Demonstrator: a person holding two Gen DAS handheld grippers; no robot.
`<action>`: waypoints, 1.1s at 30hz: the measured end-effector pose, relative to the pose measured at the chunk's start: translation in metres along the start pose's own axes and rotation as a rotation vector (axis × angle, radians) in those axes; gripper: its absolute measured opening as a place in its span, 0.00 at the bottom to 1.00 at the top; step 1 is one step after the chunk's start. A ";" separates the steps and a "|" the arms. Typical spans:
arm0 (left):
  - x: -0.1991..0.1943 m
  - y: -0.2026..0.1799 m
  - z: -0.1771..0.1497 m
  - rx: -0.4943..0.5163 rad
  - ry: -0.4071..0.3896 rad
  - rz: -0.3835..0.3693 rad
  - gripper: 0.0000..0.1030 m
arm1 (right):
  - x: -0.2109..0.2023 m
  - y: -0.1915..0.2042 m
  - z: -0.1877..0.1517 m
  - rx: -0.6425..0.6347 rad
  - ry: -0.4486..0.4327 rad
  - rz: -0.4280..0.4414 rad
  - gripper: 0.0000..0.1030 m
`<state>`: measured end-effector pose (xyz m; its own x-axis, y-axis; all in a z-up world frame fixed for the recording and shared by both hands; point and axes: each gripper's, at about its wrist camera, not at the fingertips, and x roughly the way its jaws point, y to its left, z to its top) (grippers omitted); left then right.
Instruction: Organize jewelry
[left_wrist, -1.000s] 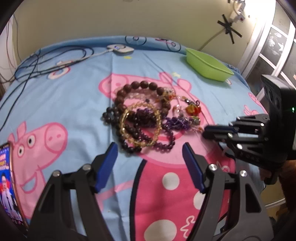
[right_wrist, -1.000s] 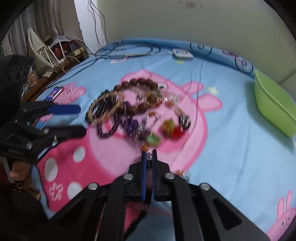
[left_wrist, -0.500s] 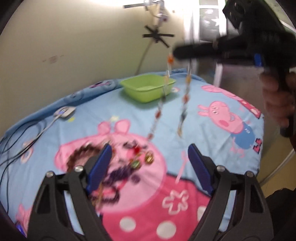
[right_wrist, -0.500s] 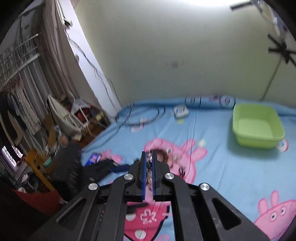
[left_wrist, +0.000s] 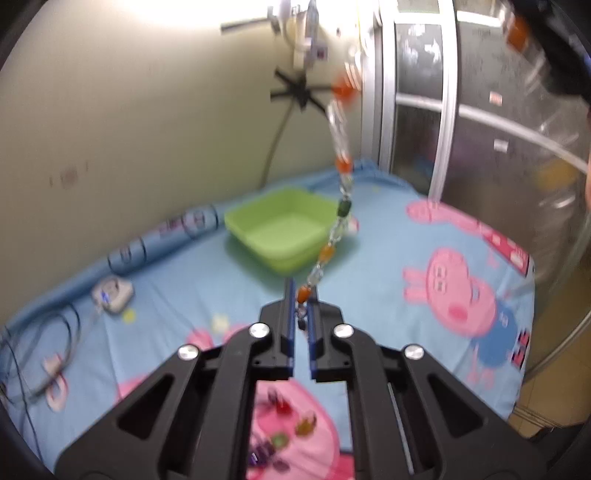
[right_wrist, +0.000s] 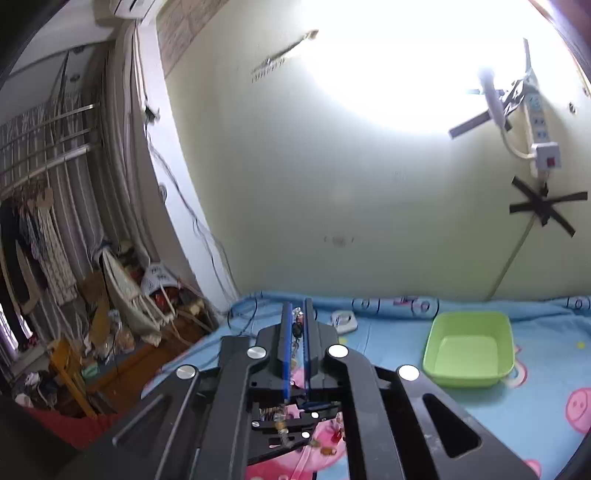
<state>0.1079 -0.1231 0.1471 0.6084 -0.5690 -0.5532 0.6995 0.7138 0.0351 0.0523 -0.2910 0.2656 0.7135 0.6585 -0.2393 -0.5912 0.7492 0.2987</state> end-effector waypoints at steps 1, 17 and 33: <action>-0.001 0.001 0.013 0.004 -0.013 0.003 0.05 | -0.002 -0.004 0.007 -0.001 -0.017 -0.008 0.00; 0.137 0.021 0.152 -0.018 0.076 -0.009 0.05 | 0.036 -0.161 0.045 0.129 -0.092 -0.145 0.00; 0.158 0.076 0.085 -0.213 0.211 -0.067 0.67 | 0.095 -0.249 -0.062 0.336 0.003 -0.206 0.12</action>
<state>0.2890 -0.1938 0.1333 0.4564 -0.5366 -0.7097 0.6278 0.7595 -0.1705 0.2436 -0.4104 0.1118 0.8028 0.4975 -0.3287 -0.2794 0.8009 0.5297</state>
